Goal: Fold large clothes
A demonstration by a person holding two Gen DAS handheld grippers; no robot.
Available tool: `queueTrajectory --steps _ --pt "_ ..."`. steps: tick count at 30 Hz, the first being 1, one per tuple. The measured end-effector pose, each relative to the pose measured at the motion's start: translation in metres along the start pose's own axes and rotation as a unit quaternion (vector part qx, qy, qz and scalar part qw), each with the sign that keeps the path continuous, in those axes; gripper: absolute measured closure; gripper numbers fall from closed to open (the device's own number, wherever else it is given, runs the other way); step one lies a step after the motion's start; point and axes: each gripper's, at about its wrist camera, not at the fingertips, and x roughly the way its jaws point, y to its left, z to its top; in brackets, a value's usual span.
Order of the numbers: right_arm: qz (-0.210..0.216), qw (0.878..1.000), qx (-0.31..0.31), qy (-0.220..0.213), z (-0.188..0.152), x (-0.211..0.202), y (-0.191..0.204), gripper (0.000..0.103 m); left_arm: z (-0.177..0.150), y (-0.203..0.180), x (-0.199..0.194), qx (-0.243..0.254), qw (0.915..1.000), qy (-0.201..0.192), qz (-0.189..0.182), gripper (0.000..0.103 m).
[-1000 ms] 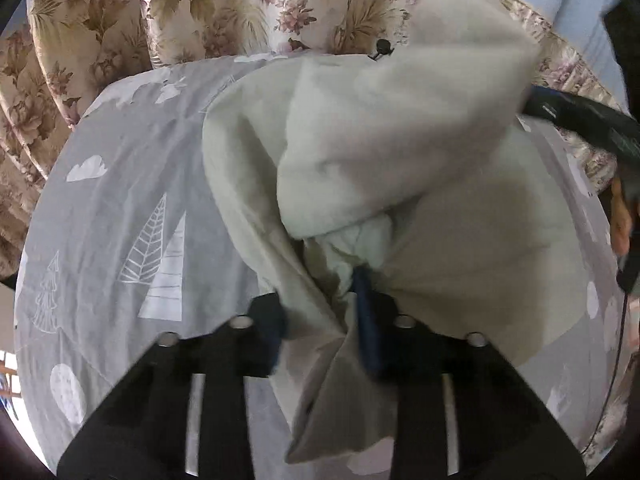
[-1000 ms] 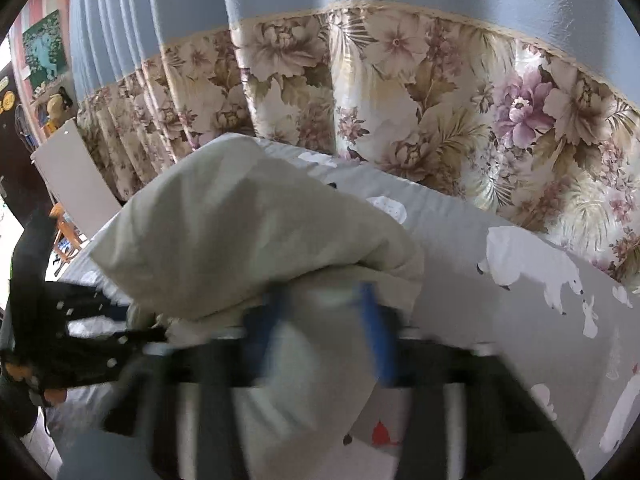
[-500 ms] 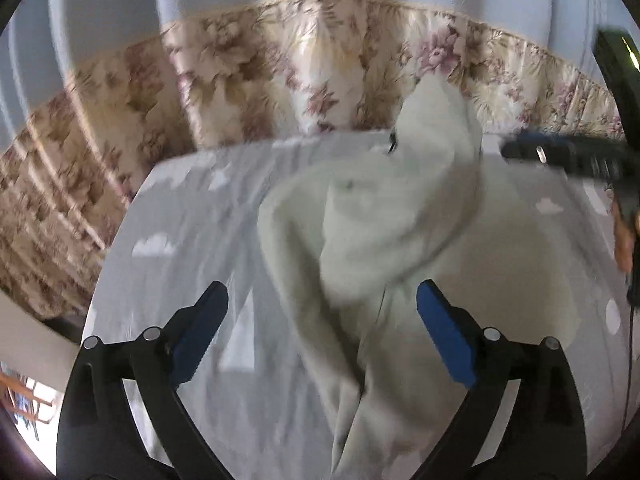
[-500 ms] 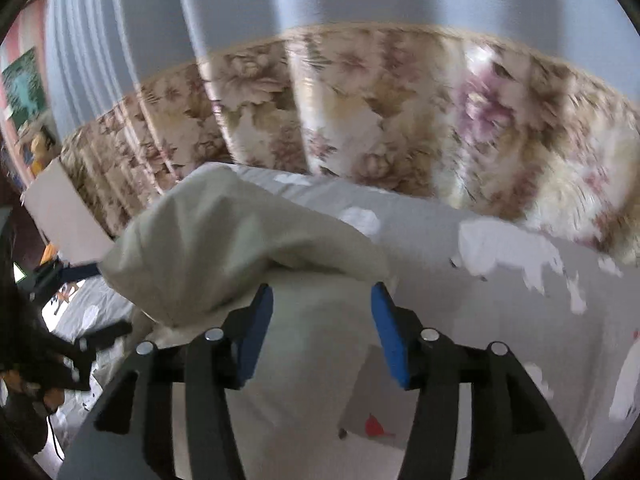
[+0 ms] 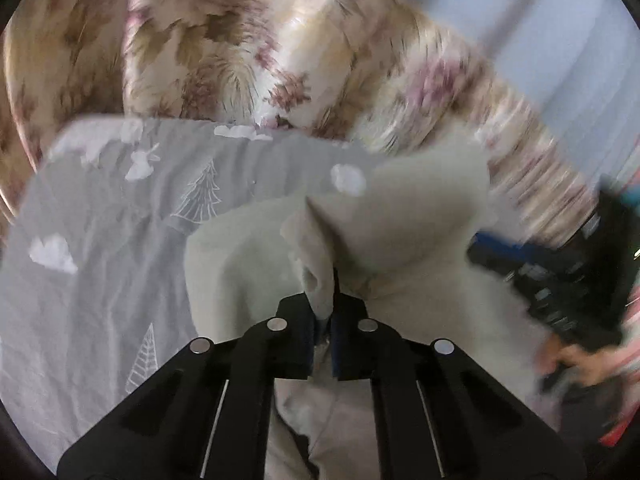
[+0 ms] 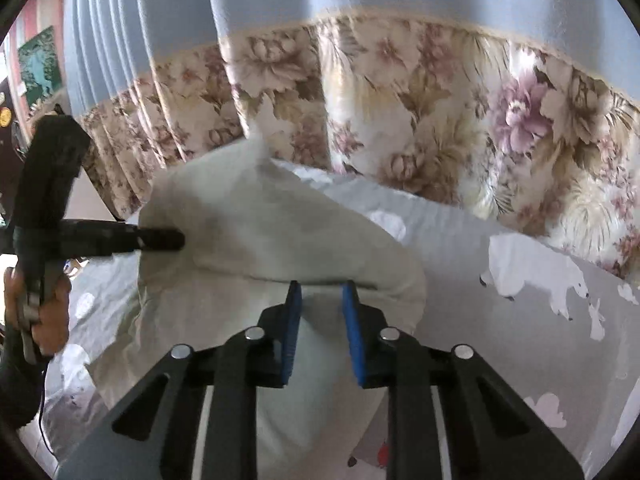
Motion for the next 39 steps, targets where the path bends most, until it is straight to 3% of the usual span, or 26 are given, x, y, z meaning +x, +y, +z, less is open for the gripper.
queueTrajectory --steps 1,3,6,9,11,16,18,19,21,24,29,31,32,33,35,39 --pt "0.003 1.000 -0.003 -0.003 0.002 -0.001 0.001 0.081 0.005 0.019 -0.008 -0.038 0.9982 0.000 -0.046 0.100" --pt "0.003 1.000 -0.008 -0.009 0.007 0.003 0.002 0.081 0.012 0.044 -0.010 -0.084 0.9924 0.006 -0.089 0.100" --pt "-0.007 1.000 0.001 -0.008 0.016 0.021 -0.008 0.081 0.010 0.067 0.001 -0.107 0.9925 0.017 -0.057 0.100" --pt "0.001 1.000 0.009 0.024 0.024 0.057 -0.018 0.079 -0.002 0.083 0.017 -0.124 0.9903 0.040 -0.049 0.100" --pt "-0.013 0.999 -0.017 0.041 0.029 0.081 -0.012 0.080 -0.009 0.085 0.026 -0.122 0.9911 0.049 -0.024 0.100" --pt "-0.021 0.999 -0.036 0.035 0.042 0.085 0.002 0.080 -0.020 0.090 0.027 -0.124 0.9912 0.046 0.006 0.095" --pt "0.014 0.999 -0.024 0.019 0.041 0.060 0.003 0.077 -0.015 0.084 0.018 -0.110 0.9931 0.035 0.020 0.077" --pt "0.021 0.999 -0.021 0.014 0.039 0.048 0.004 0.068 -0.012 0.077 0.010 -0.098 0.9944 0.025 0.032 0.069" --pt "0.028 0.999 -0.028 0.000 0.029 0.023 0.008 0.053 -0.004 0.063 -0.004 -0.070 0.9959 0.005 0.057 0.034" --pt "0.022 0.999 -0.025 -0.002 0.002 0.001 0.013 0.052 0.011 0.033 -0.011 -0.016 0.9979 -0.006 0.063 0.028" --pt "0.016 1.000 -0.010 0.006 -0.031 -0.007 0.017 0.052 0.026 -0.001 0.009 0.026 0.9983 0.006 0.052 0.026" --pt "0.000 0.999 -0.026 0.020 -0.041 0.004 0.021 0.052 0.033 -0.008 0.021 0.032 0.9981 0.001 0.053 0.029" --pt "-0.004 0.999 -0.028 0.022 -0.044 0.007 0.020 0.052 0.035 -0.008 0.024 0.029 0.9983 -0.002 0.051 0.051" --pt "-0.002 0.999 -0.025 0.024 -0.047 0.008 0.017 0.052 0.038 -0.006 0.029 0.026 0.9985 -0.002 0.048 0.086" --pt "0.005 1.000 -0.014 0.024 -0.051 0.012 0.011 0.052 0.042 0.010 0.035 -0.002 0.9994 -0.001 0.035 0.094" --pt "-0.008 0.999 -0.042 0.020 -0.061 0.021 0.020 0.052 0.032 0.063 0.044 -0.106 0.9936 0.023 -0.031 0.094"
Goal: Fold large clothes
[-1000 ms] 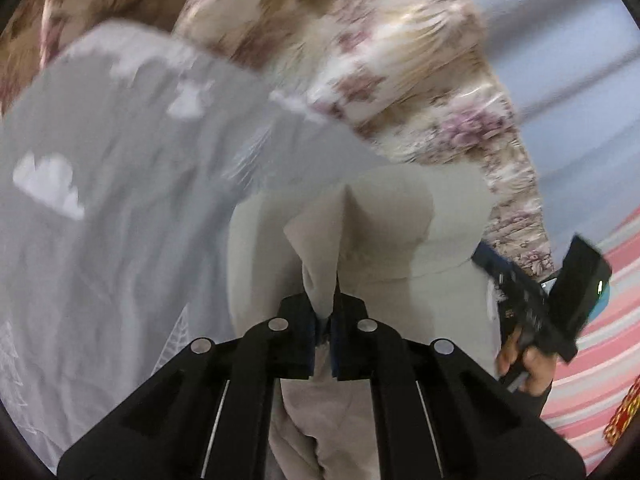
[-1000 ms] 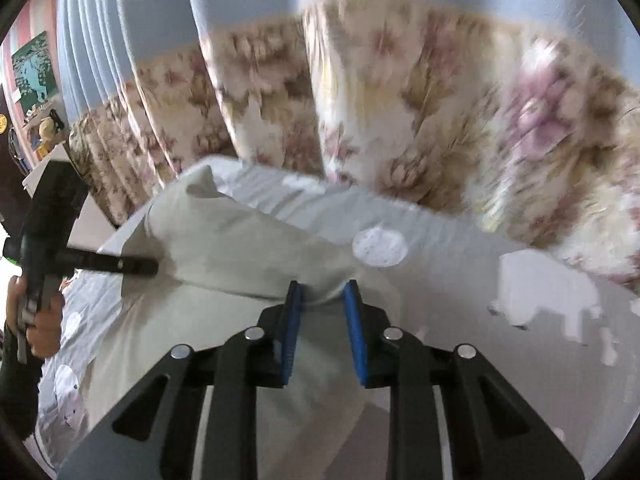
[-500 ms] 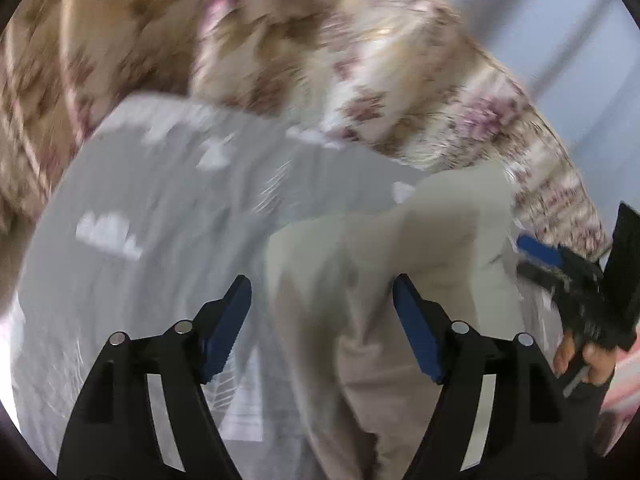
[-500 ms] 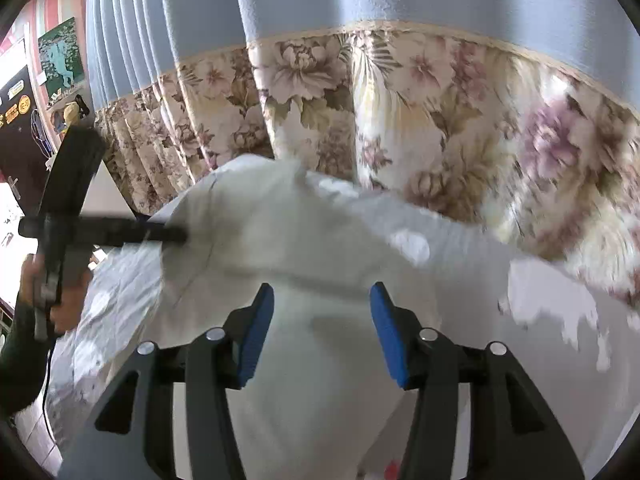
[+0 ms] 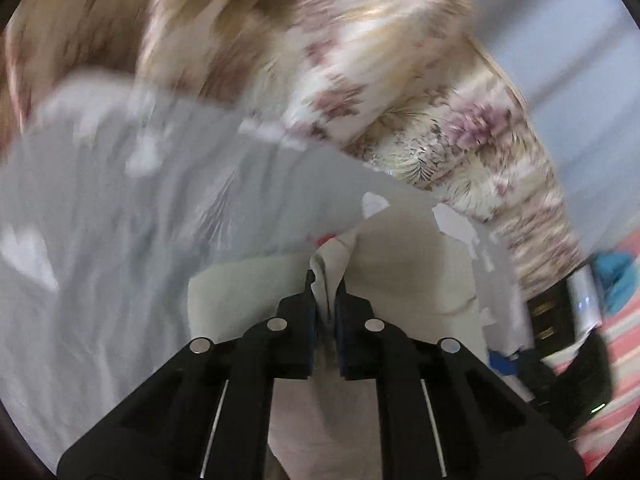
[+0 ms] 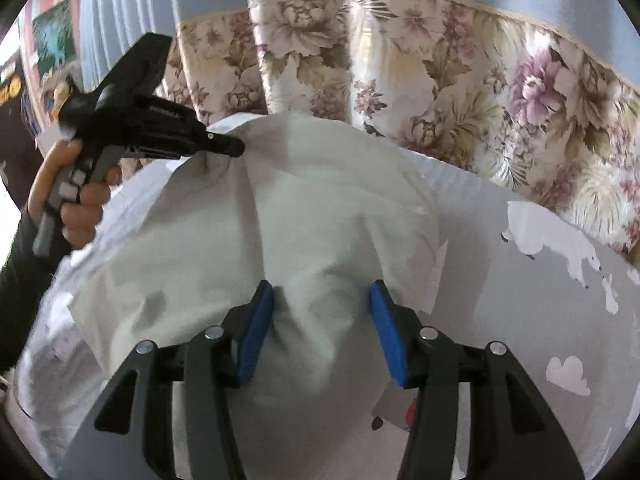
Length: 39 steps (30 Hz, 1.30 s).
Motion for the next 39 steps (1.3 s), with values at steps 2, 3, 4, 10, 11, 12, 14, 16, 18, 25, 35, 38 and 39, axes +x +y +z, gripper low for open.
queueTrajectory --steps 2,3,4,10,11,12,14,16,18,25,35,38,39 --pt "0.008 1.000 0.011 -0.006 -0.003 0.001 -0.002 0.052 -0.005 0.023 0.002 -0.041 0.9987 0.007 -0.029 0.090" --pt "0.010 1.000 0.016 -0.008 -0.003 0.000 -0.003 0.050 -0.010 0.027 0.002 -0.046 0.9984 0.008 -0.031 0.083" --pt "0.014 1.000 0.020 -0.010 -0.002 -0.002 -0.004 0.049 -0.017 0.024 -0.004 -0.032 0.9993 0.003 -0.020 0.079" --pt "0.024 0.998 0.044 -0.028 0.000 -0.040 -0.007 0.046 -0.061 -0.024 -0.051 0.049 0.9953 -0.023 0.081 0.025" --pt "0.013 0.999 0.042 -0.029 -0.003 -0.046 -0.005 0.046 -0.072 -0.032 -0.058 0.064 0.9945 -0.020 0.081 0.024" --pt "0.007 0.999 0.043 -0.028 -0.006 -0.049 -0.005 0.046 -0.085 -0.042 -0.065 0.076 0.9938 -0.021 0.078 0.023" --pt "0.005 0.998 0.051 -0.025 -0.012 -0.054 -0.004 0.045 -0.102 -0.049 -0.071 0.088 0.9932 -0.017 0.075 0.021" --pt "-0.004 0.998 0.058 -0.024 -0.019 -0.058 -0.003 0.045 -0.117 -0.055 -0.065 0.098 0.9919 -0.007 0.080 0.023" --pt "-0.009 0.998 0.062 -0.025 -0.023 -0.061 0.000 0.045 -0.133 -0.058 -0.051 0.112 0.9890 0.008 0.096 0.033" --pt "-0.013 0.998 0.047 -0.030 -0.022 -0.063 0.015 0.045 -0.149 -0.053 -0.050 0.106 0.9910 -0.004 0.081 0.096" --pt "0.000 1.000 -0.007 0.019 -0.042 -0.051 0.030 0.053 -0.171 -0.016 -0.048 0.068 0.9931 0.024 0.093 0.097" --pt "-0.003 1.000 -0.022 0.021 -0.048 -0.044 0.028 0.053 -0.174 -0.024 -0.040 0.086 0.9895 0.020 0.114 0.097" --pt "-0.006 0.999 -0.026 0.020 -0.050 -0.037 0.027 0.048 -0.174 -0.026 -0.037 0.092 0.9882 0.020 0.121 0.097"
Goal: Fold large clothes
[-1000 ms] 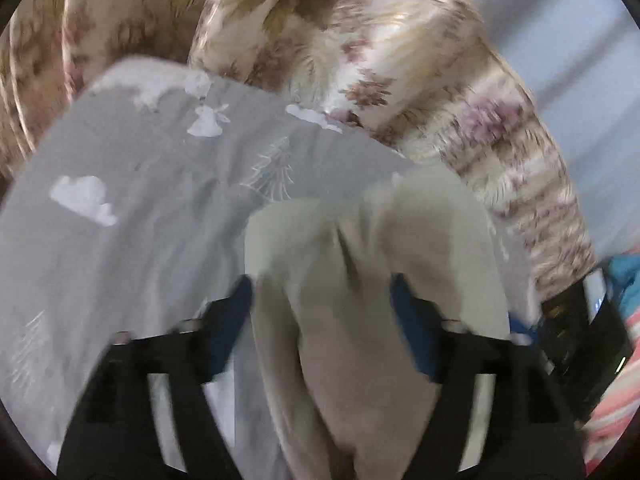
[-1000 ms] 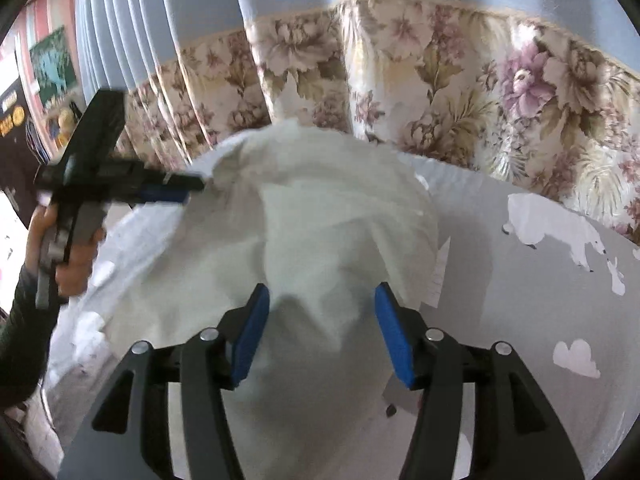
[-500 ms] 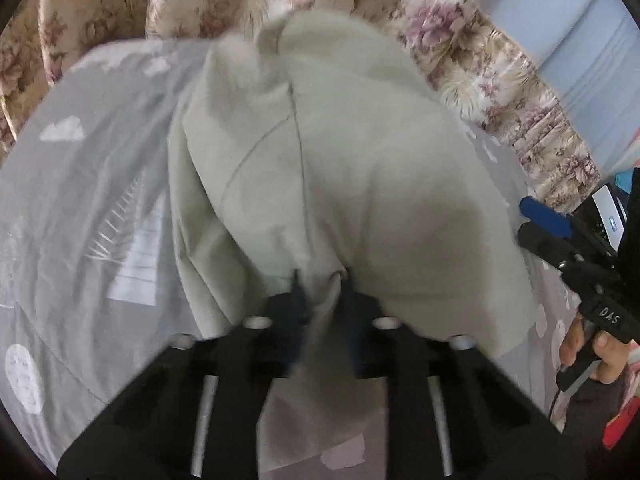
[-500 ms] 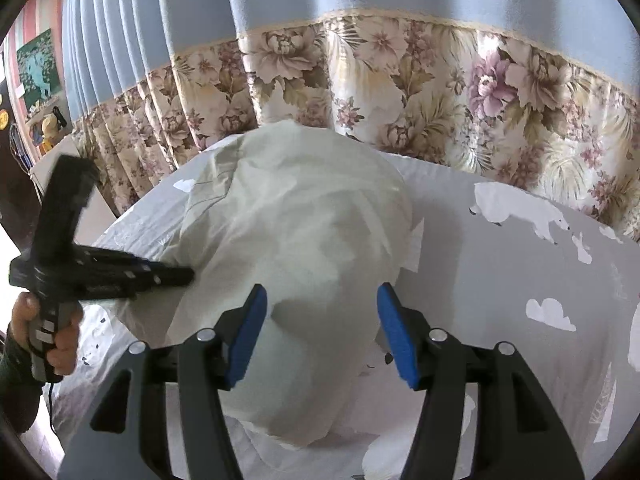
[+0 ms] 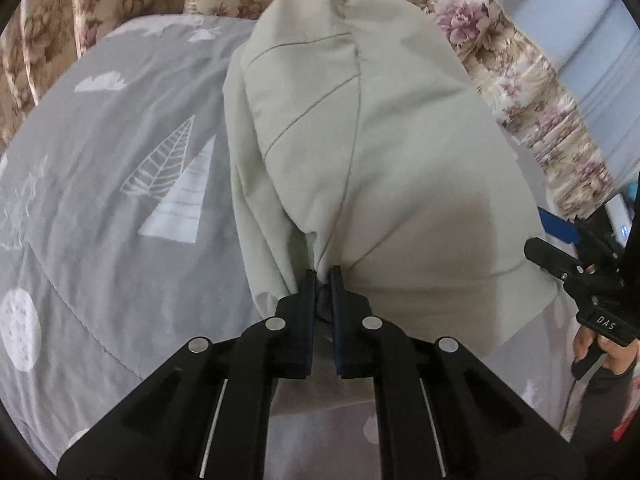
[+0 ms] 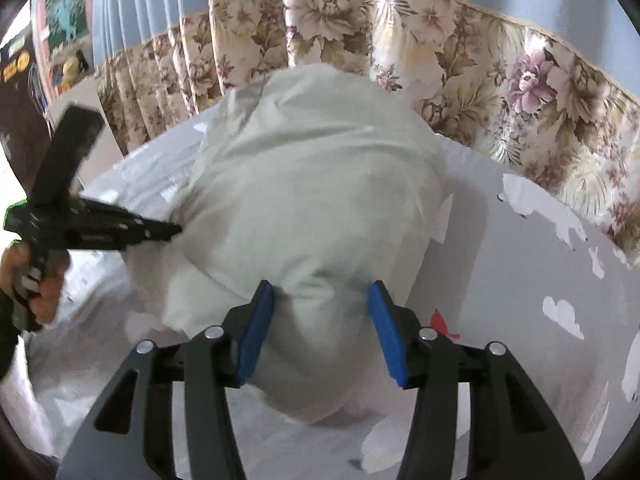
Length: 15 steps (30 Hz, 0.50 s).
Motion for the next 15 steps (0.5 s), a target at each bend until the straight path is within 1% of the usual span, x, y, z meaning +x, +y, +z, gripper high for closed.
queueTrajectory --steps 1,2,4,5,7,8,9,10,11,12,14,15 --pt "0.002 1.000 0.006 -0.001 -0.001 0.006 -0.004 0.040 0.002 -0.002 0.002 0.007 0.9999 0.000 0.009 0.097" --pt "0.010 1.000 0.025 -0.003 -0.004 0.010 -0.011 0.037 0.003 -0.003 0.004 0.009 0.9999 0.000 0.013 0.097" --pt "0.037 0.998 0.055 -0.011 -0.006 0.006 -0.020 0.035 0.005 -0.003 0.004 0.013 0.9998 0.003 0.017 0.097" --pt "0.048 0.997 0.062 -0.019 -0.007 0.001 -0.021 0.035 0.006 -0.005 0.001 0.019 0.9995 0.002 0.025 0.093" --pt "0.067 0.993 0.089 -0.027 -0.009 -0.010 -0.028 0.034 0.004 -0.004 -0.009 0.026 0.9987 -0.008 0.044 0.079" --pt "0.073 0.991 0.105 -0.036 -0.010 -0.016 -0.033 0.033 0.004 -0.004 -0.013 0.027 0.9982 -0.012 0.052 0.063" --pt "0.074 0.989 0.117 -0.049 -0.010 -0.023 -0.036 0.028 0.005 -0.004 -0.019 0.027 0.9971 -0.021 0.068 0.029" --pt "0.072 0.988 0.124 -0.060 -0.011 -0.027 -0.039 0.020 0.004 -0.002 -0.025 0.023 0.9950 -0.035 0.091 0.010" --pt "0.065 0.987 0.132 -0.071 -0.012 -0.032 -0.041 0.017 0.003 -0.001 -0.033 0.019 0.9928 -0.058 0.103 0.003" --pt "0.055 0.985 0.141 -0.080 -0.014 -0.036 -0.045 0.016 0.001 -0.001 -0.040 0.017 0.9918 -0.074 0.103 0.003" --pt "0.042 0.983 0.154 -0.088 -0.018 -0.038 -0.048 0.016 0.000 0.001 -0.045 0.013 0.9950 -0.073 0.067 0.003" --pt "0.041 0.983 0.158 -0.088 -0.020 -0.037 -0.050 0.016 0.000 0.003 -0.046 0.003 0.9968 -0.070 0.037 0.003"
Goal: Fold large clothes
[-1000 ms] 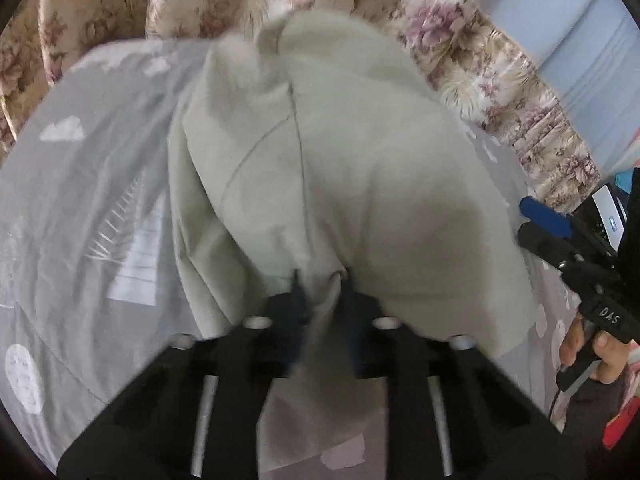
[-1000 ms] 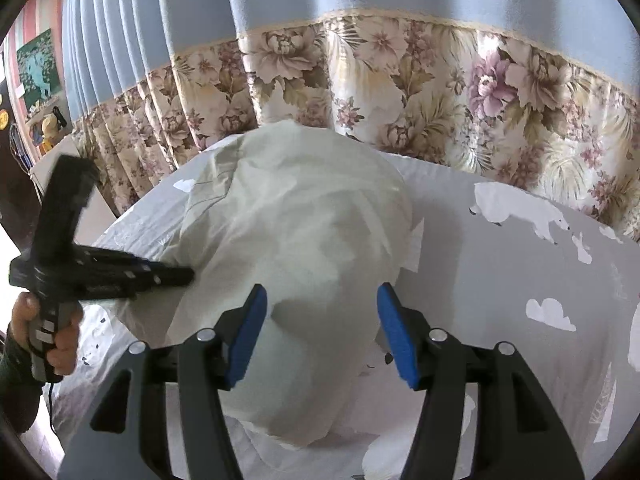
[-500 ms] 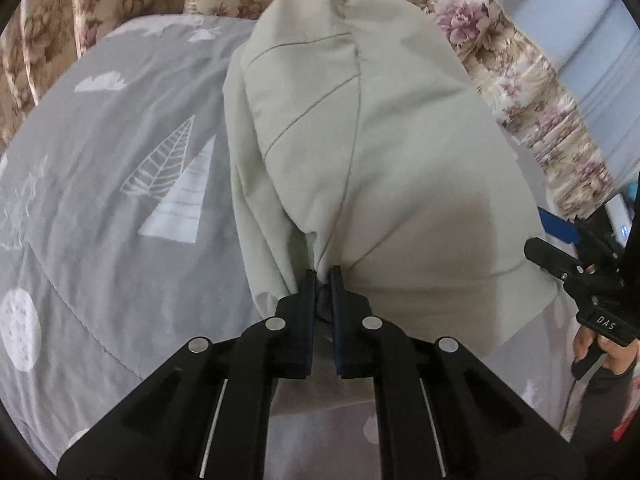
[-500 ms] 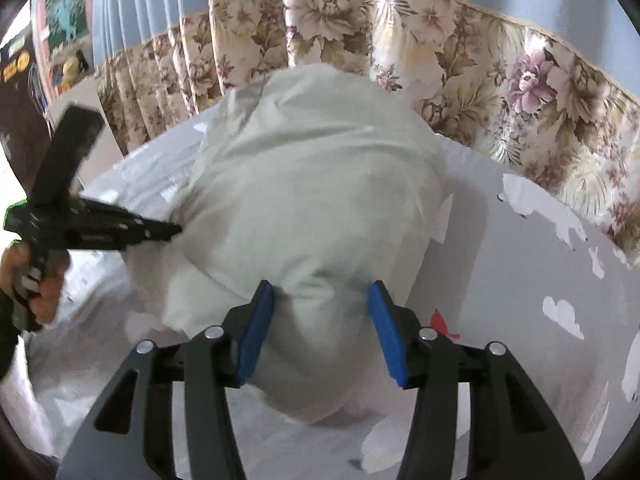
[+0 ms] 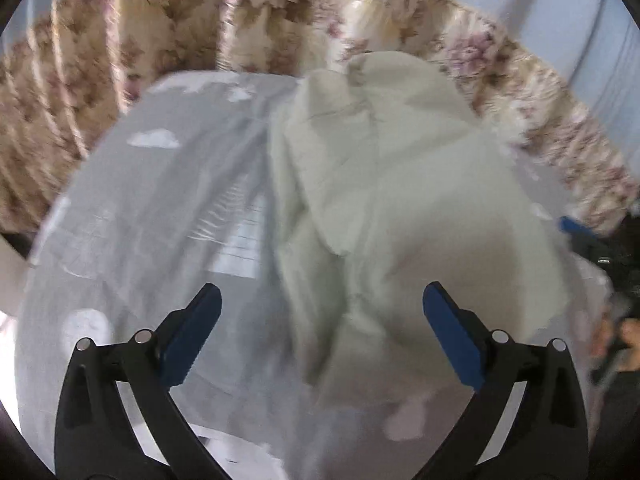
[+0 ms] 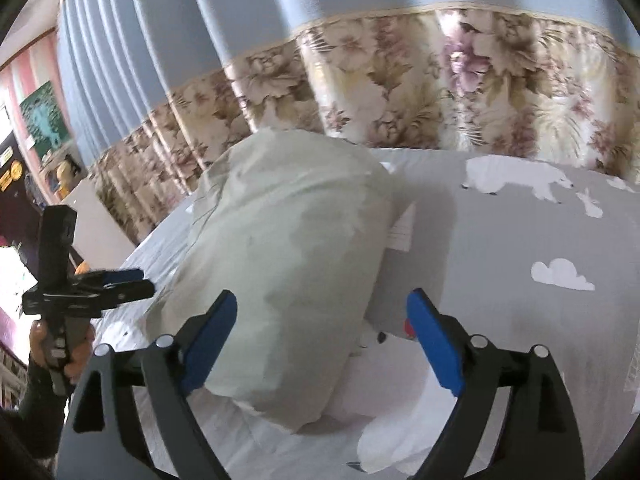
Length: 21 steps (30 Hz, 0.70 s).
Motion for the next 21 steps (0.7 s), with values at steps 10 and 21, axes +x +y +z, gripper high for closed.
queueTrajectory --steps 10,21 --pt "-0.017 1.000 0.002 0.005 -0.007 0.014 -0.003 0.016 -0.004 0.002 0.039 -0.039 0.9978 0.033 -0.043 0.003" --pt "-0.045 0.998 0.050 -0.016 -0.003 0.021 -0.020 0.016 -0.001 -0.019 0.061 -0.057 0.9887 0.038 -0.134 0.008"
